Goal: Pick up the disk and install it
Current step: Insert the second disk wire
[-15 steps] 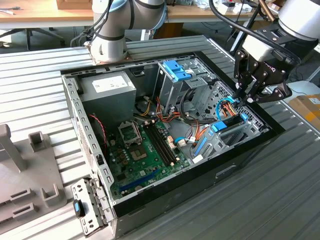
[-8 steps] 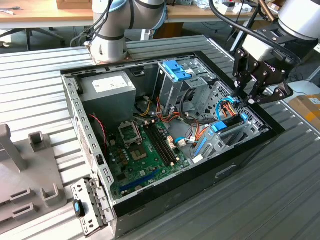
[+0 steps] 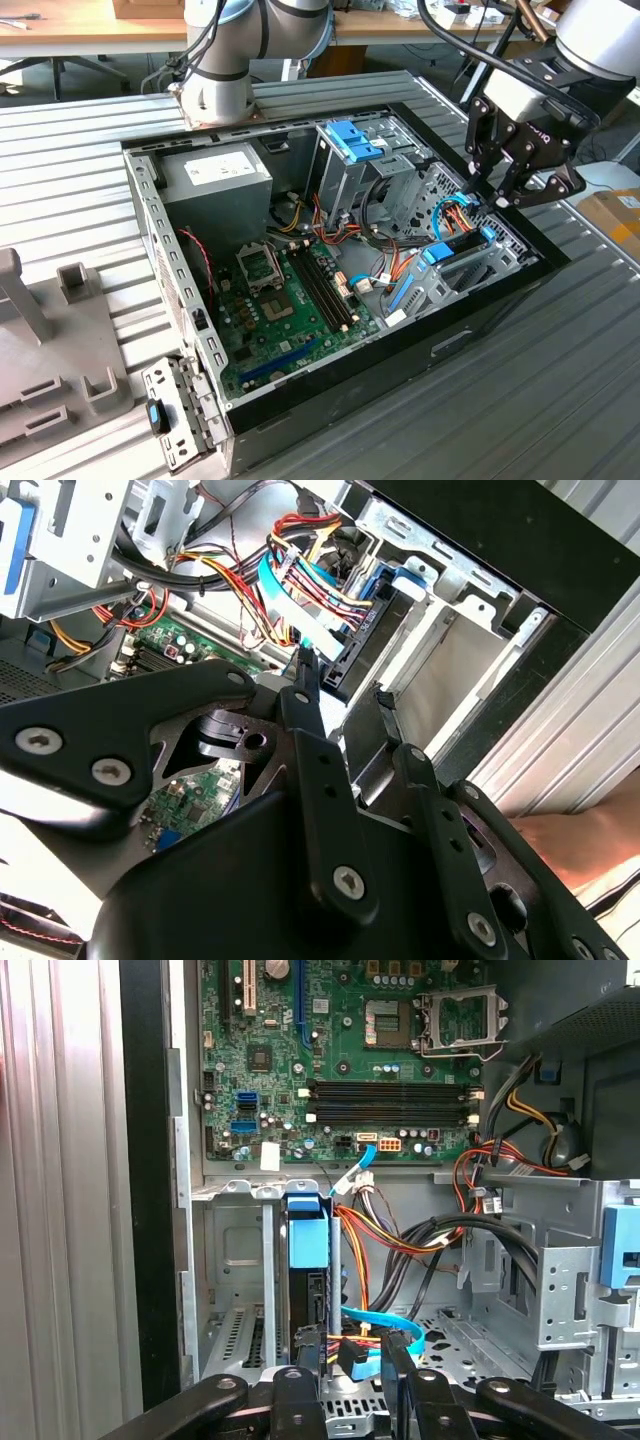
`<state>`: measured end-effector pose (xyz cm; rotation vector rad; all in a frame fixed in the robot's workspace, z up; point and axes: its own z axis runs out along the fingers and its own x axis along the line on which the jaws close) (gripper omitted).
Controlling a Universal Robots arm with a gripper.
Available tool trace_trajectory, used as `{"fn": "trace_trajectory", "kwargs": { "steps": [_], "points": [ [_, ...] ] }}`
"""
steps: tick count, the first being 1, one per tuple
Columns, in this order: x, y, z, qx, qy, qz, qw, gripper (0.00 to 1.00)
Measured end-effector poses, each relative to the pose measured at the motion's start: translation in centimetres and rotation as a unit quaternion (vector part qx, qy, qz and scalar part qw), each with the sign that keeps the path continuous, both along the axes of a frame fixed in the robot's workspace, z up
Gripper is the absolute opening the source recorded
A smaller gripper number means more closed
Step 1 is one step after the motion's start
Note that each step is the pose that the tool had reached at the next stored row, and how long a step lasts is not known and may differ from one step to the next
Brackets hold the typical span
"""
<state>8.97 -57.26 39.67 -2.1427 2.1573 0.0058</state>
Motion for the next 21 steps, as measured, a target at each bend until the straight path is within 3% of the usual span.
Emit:
{"fn": "trace_trajectory", "kwargs": {
  "steps": [21],
  "points": [
    [0.00, 0.29, -0.20, 0.0001, 0.0000, 0.000, 1.0000, 0.38]
  ]
}}
